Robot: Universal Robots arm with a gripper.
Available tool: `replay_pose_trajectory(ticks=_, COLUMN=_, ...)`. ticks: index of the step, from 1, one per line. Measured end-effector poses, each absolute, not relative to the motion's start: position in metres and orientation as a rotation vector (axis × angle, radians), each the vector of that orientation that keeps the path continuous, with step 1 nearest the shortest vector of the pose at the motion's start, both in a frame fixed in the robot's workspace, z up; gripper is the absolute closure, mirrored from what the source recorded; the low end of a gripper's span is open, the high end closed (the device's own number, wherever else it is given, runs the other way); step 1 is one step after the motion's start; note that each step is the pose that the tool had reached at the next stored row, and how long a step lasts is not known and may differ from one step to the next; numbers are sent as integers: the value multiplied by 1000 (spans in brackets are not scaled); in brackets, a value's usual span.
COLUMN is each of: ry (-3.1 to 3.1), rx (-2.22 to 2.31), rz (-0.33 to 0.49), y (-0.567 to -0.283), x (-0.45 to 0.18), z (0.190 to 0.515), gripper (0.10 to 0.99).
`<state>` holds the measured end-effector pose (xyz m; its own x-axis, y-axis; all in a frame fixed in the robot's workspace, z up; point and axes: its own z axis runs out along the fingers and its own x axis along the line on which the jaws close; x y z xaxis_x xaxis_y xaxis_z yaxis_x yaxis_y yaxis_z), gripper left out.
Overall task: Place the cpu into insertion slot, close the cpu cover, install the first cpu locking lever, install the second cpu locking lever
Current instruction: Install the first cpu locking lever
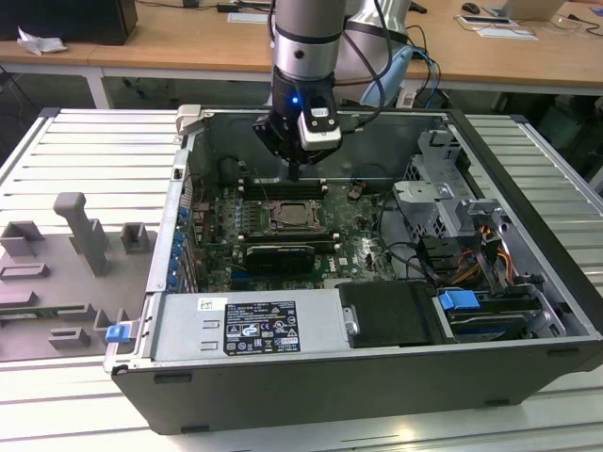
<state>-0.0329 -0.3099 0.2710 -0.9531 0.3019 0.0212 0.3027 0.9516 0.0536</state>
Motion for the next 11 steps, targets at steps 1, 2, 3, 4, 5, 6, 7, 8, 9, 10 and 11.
replay_pose_trajectory(ticks=1, ry=-3111, rx=-452, rz=-92, y=-310, x=-33, z=271, gripper=980)
replay_pose_trajectory(ticks=2, ry=-3137, rx=-425, rz=-98, y=-310, x=-33, z=271, gripper=980)
replay_pose_trajectory(ticks=3, ry=-3142, rx=-404, rz=-100, y=-310, x=-33, z=271, gripper=980)
replay_pose_trajectory(ticks=4, ry=-3145, rx=-374, rz=-100, y=-310, x=-33, z=271, gripper=980)
replay_pose_trajectory(ticks=5, ry=-3149, rx=-336, rz=-100, y=-310, x=-33, z=270, gripper=980)
replay_pose_trajectory(ticks=6, ry=-3152, rx=-301, rz=-101, y=-310, x=-33, z=270, gripper=980)
replay_pose_trajectory(ticks=7, ry=-3156, rx=-233, rz=-101, y=-310, x=-33, z=269, gripper=980)
replay_pose_trajectory(ticks=8, ry=-3157, rx=-201, rz=-101, y=-310, x=-33, z=269, gripper=980)
replay_pose_trajectory(ticks=9, ry=-3159, rx=-170, rz=-101, y=-310, x=-33, z=269, gripper=980)
replay_pose_trajectory(ticks=10, ry=-3160, rx=-132, rz=-101, y=-310, x=-33, z=269, gripper=980)
replay_pose_trajectory(ticks=11, ry=-3160, rx=-105, rz=-102, y=-310, x=-33, z=269, gripper=980)
